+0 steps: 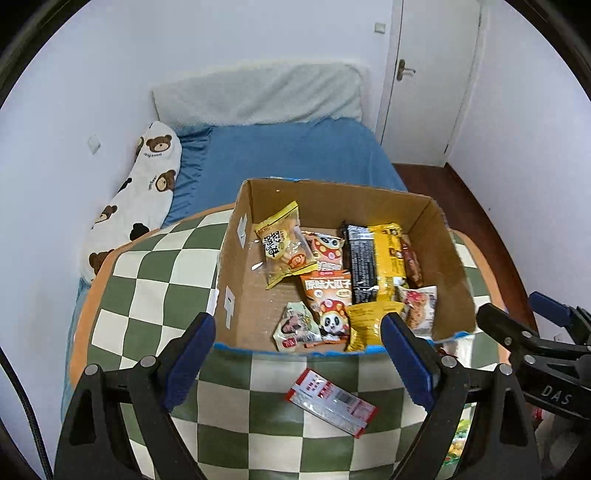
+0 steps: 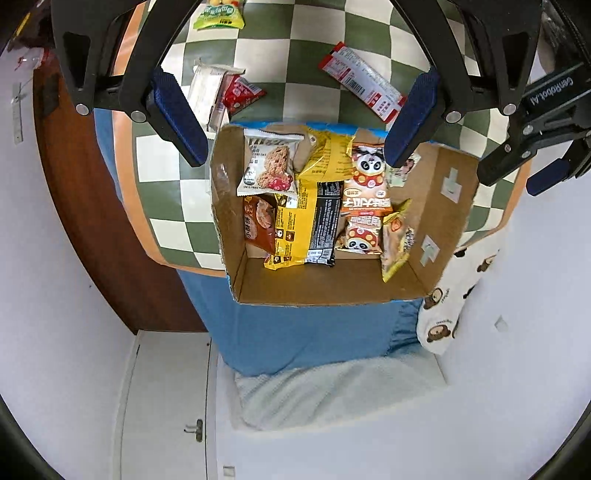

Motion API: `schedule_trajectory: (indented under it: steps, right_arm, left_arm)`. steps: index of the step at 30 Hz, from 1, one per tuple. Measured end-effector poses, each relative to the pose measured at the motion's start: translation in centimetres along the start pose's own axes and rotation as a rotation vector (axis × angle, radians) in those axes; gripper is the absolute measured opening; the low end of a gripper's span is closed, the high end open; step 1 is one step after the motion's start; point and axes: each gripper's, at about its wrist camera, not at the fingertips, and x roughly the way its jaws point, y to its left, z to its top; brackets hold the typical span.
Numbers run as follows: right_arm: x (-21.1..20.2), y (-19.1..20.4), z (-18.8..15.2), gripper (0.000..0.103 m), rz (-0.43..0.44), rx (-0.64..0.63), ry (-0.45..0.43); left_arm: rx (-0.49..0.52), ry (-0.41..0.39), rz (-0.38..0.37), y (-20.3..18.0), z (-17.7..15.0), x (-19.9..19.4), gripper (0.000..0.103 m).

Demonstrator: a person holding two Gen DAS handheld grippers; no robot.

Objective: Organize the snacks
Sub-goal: 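Grasp the red-white spicy strip packet with the left tool while the right tool grasps the green watermelon candy bag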

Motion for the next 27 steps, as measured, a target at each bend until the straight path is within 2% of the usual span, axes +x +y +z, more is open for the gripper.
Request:
schedule_trajectory:
  steps: [6, 11, 13, 15, 17, 19, 22, 24, 27]
  right_arm:
    - [-2.8, -0.2, -2.0, 0.098, 0.032, 0.045, -0.041]
    - [-2.1, -2.2, -4.8, 0.098, 0.047, 0.105, 0.025]
    - [-0.7, -4.2, -6.6, 0.098, 0.050, 0.168, 0.081]
    - [0.6, -6.1, -8.4, 0.094, 0.057, 0.228, 0.128]
    - [2.3, -8.3, -10.5, 0.072, 0.042, 0.293, 0.181]
    - [3.8, -10.7, -13.0, 0.071, 0.036, 0.369, 0.233]
    - [6.0, -13.2, -16.2, 0.071, 0.006, 0.427, 0.321]
    - [7.5, -14.3, -18.2, 0.072, -0.011, 0.445, 0.392]
    - [9.4, -15.1, -20.7, 0.074, -0.027, 0.448, 0.464]
  left_arm:
    - [0.000, -0.027, -0.002, -0.6, -1.9, -2.5, 0.092]
    - [-0.007, 0.048, -0.027, -1.3, -4.5, -1.2, 0.092]
    - [-0.046, 0.141, -0.045, -1.1, -6.0, 1.3, 0.092]
    - [-0.093, 0.229, -0.066, -0.9, -7.1, 3.7, 0.091]
    - [-0.164, 0.351, -0.100, -0.6, -8.9, 7.1, 0.091]
    - [-0.256, 0.457, -0.163, -0.5, -10.8, 10.3, 0.091]
    - [-0.349, 0.575, -0.208, -0.8, -13.1, 13.9, 0.091]
    - [-0.421, 0.625, -0.226, -0.9, -14.2, 15.8, 0.091]
    - [-0.539, 0.643, -0.252, -0.7, -15.0, 17.5, 0.090]
